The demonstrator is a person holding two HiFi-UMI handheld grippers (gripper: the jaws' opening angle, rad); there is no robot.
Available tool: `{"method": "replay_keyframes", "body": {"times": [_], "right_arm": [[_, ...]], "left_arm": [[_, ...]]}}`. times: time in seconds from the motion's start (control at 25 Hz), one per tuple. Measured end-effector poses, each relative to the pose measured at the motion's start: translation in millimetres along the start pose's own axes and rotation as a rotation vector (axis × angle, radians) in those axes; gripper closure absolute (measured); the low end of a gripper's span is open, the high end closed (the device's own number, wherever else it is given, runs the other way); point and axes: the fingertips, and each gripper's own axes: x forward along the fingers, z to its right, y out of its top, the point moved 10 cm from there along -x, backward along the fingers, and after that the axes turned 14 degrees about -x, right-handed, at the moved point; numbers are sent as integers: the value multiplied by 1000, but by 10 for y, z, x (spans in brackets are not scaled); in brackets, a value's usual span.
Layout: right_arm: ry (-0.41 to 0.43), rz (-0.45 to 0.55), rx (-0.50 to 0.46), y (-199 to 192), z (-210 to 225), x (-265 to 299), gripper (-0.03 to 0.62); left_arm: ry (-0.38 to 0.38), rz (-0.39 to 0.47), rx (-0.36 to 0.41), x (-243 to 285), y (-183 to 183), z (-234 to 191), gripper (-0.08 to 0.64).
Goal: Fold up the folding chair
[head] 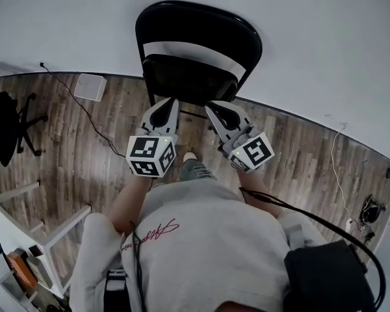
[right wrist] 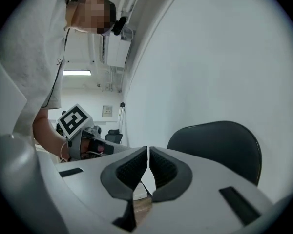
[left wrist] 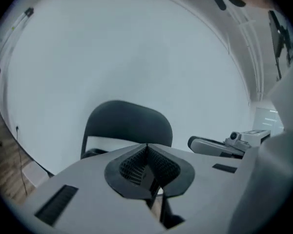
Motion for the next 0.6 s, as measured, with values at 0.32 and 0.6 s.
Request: {"method": "replay_keyframes", "body": {"times": [0.32, 0.6], "right_arm": [[-33, -15, -122, 596, -897, -192, 568], [-112, 13, -112, 814, -1776, -407, 577]], "left_arm": [[-95, 155, 194, -1039, 14, 127, 543], [-176, 134, 186, -1972, -244, -11, 543]]}}
